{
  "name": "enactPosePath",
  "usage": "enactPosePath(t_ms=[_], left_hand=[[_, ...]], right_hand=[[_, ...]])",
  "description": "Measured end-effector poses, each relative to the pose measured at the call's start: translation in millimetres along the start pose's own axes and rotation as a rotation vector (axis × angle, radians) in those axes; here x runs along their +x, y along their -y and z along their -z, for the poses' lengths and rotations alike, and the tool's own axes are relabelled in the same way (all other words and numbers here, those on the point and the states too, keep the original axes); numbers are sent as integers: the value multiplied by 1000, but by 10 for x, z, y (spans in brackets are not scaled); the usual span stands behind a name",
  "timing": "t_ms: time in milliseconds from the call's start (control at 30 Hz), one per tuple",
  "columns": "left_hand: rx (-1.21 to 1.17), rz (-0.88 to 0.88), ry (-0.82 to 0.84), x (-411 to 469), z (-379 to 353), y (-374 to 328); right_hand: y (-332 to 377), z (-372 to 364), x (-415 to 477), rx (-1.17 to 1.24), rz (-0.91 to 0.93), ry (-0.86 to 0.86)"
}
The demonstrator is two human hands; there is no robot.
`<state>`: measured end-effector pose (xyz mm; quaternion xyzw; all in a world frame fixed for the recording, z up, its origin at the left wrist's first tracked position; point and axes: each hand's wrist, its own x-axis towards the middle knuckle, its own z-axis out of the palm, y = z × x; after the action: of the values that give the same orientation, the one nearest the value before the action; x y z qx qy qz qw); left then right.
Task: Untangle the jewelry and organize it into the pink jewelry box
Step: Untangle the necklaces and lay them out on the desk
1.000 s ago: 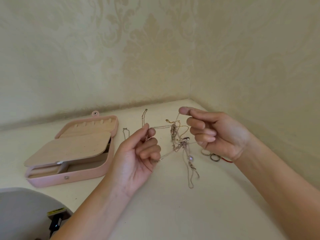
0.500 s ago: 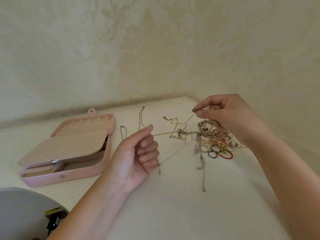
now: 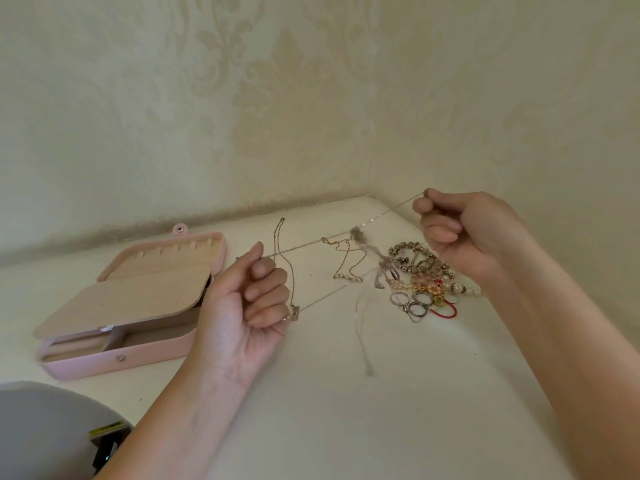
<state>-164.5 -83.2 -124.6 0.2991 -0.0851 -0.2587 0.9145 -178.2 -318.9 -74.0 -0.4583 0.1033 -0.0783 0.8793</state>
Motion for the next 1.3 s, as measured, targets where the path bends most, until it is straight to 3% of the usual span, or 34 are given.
enactPosePath(t_ms=[133,233,400,800,967,1033,1133,1300], left_hand=[[-20,-115,-174,-45,-24,-9],[-13,-77,-197,-112,-72,-14],[625,83,-235,-292,-101,221],[1391,-115,-382,-679,-48,329],[1831,-276,-369,-745,-68,332],[1900,-341,-327,-731,-74,388],[1863,-407,-232,-682,-152,492],[1815,-257,-86,-499,-193,576]], right_hand=[[-51,-37,-65,-13,16,16],[-71,-25,-187,-122,91,-17],[-139,257,-498,-276,59,-6],[-546,584,-1063,-859,142,-81],[-649,498,-1080,-1366,345,-196],[-676,416,-1101,-1453,395,-164],[-757,254,-1108,-1432,321,-15],[-777,102,-1053,-1529,265,122]])
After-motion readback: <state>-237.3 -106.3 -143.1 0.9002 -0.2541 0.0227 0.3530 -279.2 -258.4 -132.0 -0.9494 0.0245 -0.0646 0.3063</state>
